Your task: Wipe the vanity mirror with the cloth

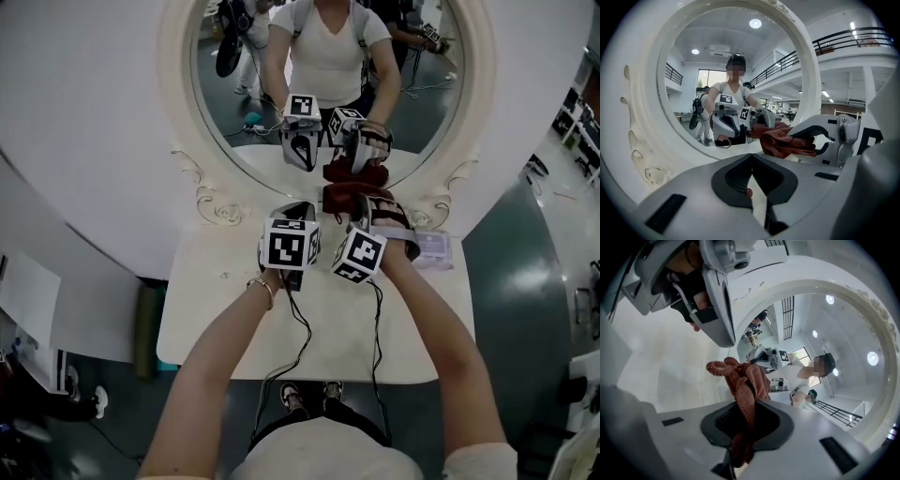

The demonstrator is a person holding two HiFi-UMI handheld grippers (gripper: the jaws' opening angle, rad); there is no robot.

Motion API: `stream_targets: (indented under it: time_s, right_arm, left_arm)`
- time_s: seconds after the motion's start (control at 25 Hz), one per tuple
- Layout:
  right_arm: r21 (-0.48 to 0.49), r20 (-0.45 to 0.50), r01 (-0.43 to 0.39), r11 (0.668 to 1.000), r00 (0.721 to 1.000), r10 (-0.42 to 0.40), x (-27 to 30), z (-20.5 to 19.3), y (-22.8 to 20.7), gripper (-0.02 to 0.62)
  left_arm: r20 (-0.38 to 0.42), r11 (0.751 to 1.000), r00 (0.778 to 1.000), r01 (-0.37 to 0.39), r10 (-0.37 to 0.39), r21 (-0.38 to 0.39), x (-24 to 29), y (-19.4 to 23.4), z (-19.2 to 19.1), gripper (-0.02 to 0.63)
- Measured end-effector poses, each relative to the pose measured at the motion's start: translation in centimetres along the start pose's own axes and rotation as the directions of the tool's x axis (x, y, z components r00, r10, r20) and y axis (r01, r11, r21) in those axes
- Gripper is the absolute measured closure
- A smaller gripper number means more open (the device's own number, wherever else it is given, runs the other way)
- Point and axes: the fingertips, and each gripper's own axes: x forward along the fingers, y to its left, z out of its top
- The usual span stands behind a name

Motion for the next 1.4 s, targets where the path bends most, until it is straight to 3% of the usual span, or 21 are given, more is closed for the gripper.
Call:
stream_targets:
  time_s: [0.72,1.16,1.4]
  right_arm:
    - [0.039,0.049,-0.104,0.994,0.994,0.102,2.0,3.6,5.2,0.537]
    - [0.110,0.074,-0.075,0.991,0.995,0.068,0.2,4.3,3.4,0.537]
    - [0.109,0.087,-0.027,0.994,0.996,0.018,-2.1,4.8,1.2,0.538]
  left_arm:
    - [-0.055,0.997,0.997,-0.058,0.055,-0.047,-0.7,3.8,-3.8,0.595]
    - [-0.026,0.997,0.998,-0.054,0.053,-0.047,-2.3,4.2,-2.8,0.595]
    - [0.026,0.995,0.998,-0.046,0.048,-0.085,-3.6,4.3,-0.9,0.595]
